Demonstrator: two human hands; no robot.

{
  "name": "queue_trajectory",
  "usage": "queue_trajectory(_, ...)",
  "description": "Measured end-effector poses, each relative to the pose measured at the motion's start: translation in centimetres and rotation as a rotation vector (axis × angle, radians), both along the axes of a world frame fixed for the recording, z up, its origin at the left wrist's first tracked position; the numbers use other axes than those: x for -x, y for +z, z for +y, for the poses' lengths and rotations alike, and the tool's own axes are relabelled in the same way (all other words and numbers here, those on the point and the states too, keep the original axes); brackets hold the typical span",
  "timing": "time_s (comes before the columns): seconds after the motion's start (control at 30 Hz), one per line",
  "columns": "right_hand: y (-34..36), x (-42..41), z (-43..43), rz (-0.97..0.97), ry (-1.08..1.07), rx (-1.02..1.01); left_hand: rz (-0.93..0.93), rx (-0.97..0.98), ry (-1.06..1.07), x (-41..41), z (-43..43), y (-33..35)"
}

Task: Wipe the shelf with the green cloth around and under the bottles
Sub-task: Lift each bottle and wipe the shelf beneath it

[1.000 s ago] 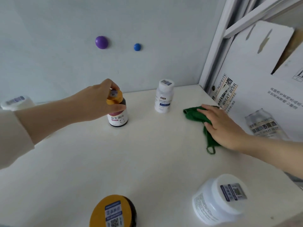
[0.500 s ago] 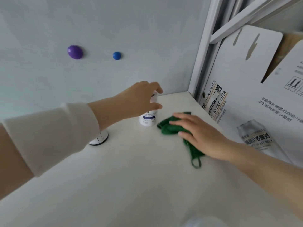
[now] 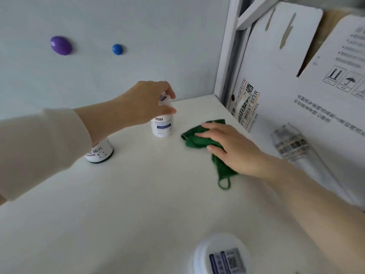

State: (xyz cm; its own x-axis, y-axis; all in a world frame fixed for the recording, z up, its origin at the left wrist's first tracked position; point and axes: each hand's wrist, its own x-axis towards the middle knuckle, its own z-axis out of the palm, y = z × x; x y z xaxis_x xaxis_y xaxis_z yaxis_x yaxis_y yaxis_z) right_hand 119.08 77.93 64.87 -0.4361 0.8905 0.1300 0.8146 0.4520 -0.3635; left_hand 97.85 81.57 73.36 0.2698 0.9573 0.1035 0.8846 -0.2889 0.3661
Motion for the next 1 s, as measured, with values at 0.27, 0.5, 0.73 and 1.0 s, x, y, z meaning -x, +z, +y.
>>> queue_trajectory(0.27, 0.6, -5.3, -9.2, 0.034, 0.039, 0.023, 0.039, -0.012, -0.005, -0.4, -0.5, -0.3)
queue_trajectory(0.5, -0.2, -3.6, 0.6, -0.014, -0.325, -0.058, -0.001, -0.127, -0.031, -2.2, -6.7, 5.3)
queue_trajectory(0.73, 0.2, -2.2, -10.3, -0.086, -0.077, -0.035, -0.028, 0.099, -0.234, -5.6, -19.3, 4.3)
queue_trajectory(1.0, -0.7, -7.0, -16.0, -0.021, -0.107, -0.116, -0.002, 0.073, -0.001, -6.6, -24.1, -1.0)
